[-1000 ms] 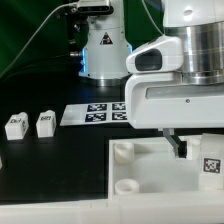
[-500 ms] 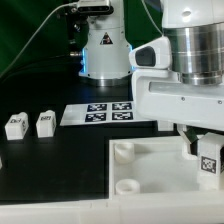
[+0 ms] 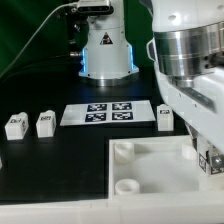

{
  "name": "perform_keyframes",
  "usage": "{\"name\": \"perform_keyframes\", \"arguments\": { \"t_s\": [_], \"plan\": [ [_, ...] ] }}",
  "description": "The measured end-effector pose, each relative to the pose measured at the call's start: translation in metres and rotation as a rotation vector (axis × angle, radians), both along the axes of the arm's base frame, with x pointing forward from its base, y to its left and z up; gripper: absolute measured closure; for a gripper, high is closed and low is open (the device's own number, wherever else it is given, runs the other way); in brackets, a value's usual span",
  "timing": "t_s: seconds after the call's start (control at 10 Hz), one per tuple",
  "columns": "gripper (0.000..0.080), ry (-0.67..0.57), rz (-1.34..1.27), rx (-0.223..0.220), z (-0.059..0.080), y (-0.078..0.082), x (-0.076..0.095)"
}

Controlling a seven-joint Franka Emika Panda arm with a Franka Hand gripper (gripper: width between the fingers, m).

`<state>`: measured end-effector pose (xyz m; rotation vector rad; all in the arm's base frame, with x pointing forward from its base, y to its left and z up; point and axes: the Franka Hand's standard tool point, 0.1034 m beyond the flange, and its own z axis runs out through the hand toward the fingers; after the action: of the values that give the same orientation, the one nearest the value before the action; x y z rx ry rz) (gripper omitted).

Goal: Assemble one leg

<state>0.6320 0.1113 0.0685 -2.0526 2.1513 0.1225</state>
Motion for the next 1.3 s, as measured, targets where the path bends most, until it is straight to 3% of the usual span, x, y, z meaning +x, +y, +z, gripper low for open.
{"name": "perform_keyframes", "arguments": {
  "t_s": [0.2, 0.5, 0.7, 0.8, 0.9, 1.0, 1.3],
  "plan": [
    [0.0503, 0.020, -0.247, 0.037, 0.000, 0.000, -0.002],
    [0.0502, 0.048, -0.440, 0.043, 0.001, -0.004, -0.002],
    [0.0489, 0.049, -0.432, 0.039, 0.000, -0.004, -0.003],
    [0.0303, 0.049, -0.432, 0.039, 0.000, -0.004, -0.003],
    [0.0303, 0.049, -0.431, 0.039, -0.001, -0.004, -0.003],
    [0.0180, 0.045, -0.431, 0.039, 0.000, -0.003, -0.003],
    [0.0156, 0.021, -0.416, 0.051, 0.014, 0.012, -0.007]
  ]
}}
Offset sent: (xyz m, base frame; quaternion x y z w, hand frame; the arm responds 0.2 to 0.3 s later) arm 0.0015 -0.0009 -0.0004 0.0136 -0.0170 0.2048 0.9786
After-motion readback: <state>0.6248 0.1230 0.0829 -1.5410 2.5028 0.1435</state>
